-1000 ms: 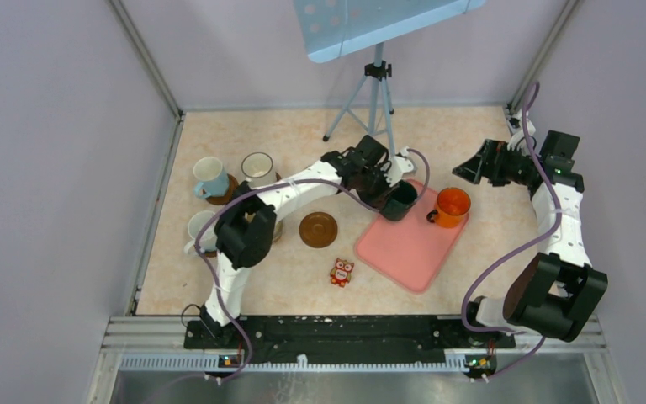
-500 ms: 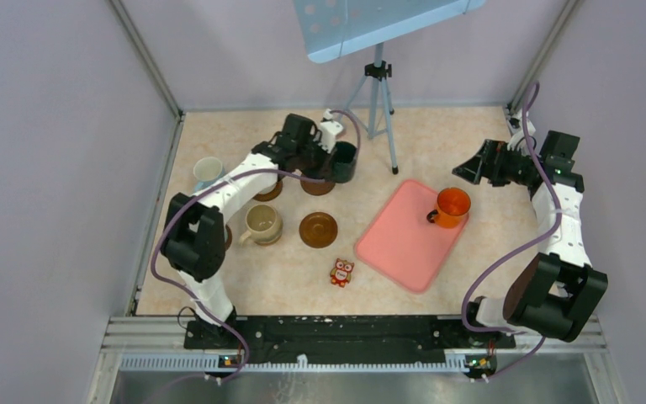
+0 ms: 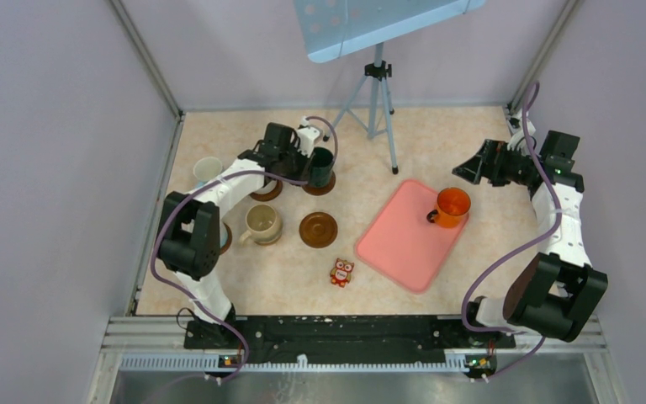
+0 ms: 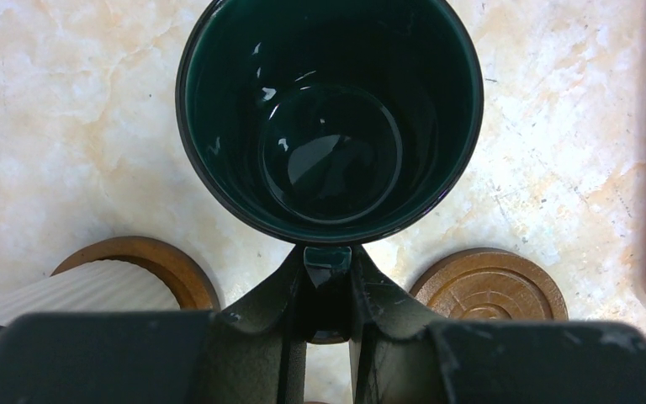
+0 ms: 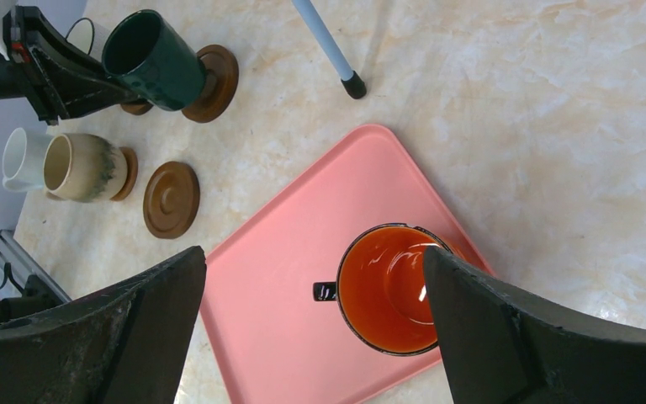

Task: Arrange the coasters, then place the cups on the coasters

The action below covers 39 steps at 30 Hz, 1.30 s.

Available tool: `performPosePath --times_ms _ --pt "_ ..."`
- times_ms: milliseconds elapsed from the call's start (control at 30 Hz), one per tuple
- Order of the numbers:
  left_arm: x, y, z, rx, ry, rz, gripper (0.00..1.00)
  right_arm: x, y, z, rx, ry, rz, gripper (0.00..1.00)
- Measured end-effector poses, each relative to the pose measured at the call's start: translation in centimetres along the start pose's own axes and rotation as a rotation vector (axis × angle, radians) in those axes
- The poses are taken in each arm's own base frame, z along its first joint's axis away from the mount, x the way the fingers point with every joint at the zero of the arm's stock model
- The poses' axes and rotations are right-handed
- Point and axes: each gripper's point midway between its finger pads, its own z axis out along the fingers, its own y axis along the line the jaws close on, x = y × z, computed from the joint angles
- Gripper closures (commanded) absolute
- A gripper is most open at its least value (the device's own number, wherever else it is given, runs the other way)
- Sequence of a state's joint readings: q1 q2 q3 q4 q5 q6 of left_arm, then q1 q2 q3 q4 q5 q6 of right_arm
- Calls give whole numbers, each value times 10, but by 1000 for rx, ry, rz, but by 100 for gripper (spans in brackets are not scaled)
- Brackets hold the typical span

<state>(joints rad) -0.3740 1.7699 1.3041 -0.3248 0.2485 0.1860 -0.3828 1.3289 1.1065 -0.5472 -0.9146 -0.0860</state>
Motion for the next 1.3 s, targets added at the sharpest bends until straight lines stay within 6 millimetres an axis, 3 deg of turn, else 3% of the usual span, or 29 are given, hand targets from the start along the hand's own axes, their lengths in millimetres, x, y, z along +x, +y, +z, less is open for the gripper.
performPosePath --times_ms 800,1300 --pt "17 5 17 -15 -29 -2 100 0 0 0 0 0 0 2" --pt "20 6 22 -13 -29 -3 64 0 0 0 0 0 0 2"
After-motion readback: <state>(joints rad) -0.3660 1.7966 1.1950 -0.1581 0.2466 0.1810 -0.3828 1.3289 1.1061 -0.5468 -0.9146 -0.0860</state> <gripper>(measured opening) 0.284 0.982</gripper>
